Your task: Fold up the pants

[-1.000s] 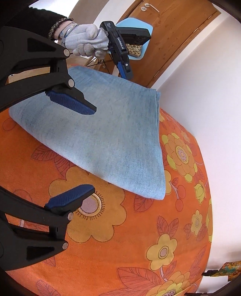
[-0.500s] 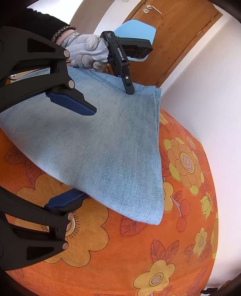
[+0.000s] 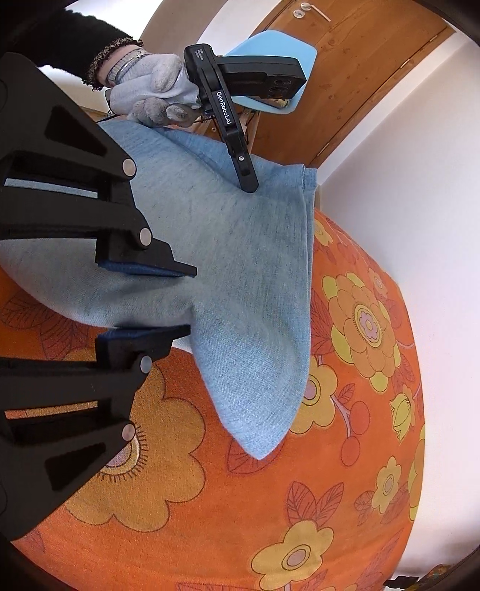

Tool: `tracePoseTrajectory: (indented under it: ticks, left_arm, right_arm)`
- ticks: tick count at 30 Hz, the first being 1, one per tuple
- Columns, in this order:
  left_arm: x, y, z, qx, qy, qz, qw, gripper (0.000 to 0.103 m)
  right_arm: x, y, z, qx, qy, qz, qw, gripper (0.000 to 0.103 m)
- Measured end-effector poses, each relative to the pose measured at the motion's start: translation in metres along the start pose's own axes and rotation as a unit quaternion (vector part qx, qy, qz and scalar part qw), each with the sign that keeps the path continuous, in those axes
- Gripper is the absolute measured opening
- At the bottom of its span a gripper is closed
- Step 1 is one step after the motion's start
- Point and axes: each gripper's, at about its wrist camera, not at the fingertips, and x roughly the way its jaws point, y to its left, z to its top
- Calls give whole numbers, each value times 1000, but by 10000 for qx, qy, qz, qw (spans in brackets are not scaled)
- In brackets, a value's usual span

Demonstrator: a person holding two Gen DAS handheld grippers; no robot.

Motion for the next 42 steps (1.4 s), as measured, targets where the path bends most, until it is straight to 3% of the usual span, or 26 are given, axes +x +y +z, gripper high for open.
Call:
tracePoseTrajectory:
  ticks: [4,9,16,24,30,33,35,38,42]
  left_arm:
    - [-6,-6,-3,76,-180,103,9998,15]
    - [-19,-11,-1,14,-396,-21,9992,12]
    - [-43,-24,19,136,-806,-29,9966,9]
    - [-40,-45,91,346,-1254,26,9915,9]
    - [17,-53,170,258,-1484,157,9885,9]
    - [57,-46,200,-102,-1508,168,9884,9]
    - [85,-37,210,-341,-1363,273,9897,10]
    - [105,-29,212,-275,-1278,943,9869,16]
    - [101,-24,210,-139,-1296,1085,9855,19]
  right_arm:
    - [-6,13,1,-245,-108,-134,9996,15]
    - [-25,35,6,-657,-326,-167,9972,13]
    - [-50,75,34,-1349,-668,-340,9880,13]
    - [-57,77,102,-1703,-1082,-752,9765,12]
    - [-30,49,174,-1719,-1415,-1124,9684,12]
    - [-5,13,208,-1374,-1432,-1148,9734,12]
    - [18,-12,223,-1133,-1261,-1308,9768,17]
    - [45,-36,232,-1161,-988,-2006,9677,33]
    - [47,-44,227,-1337,-1055,-2083,9631,54]
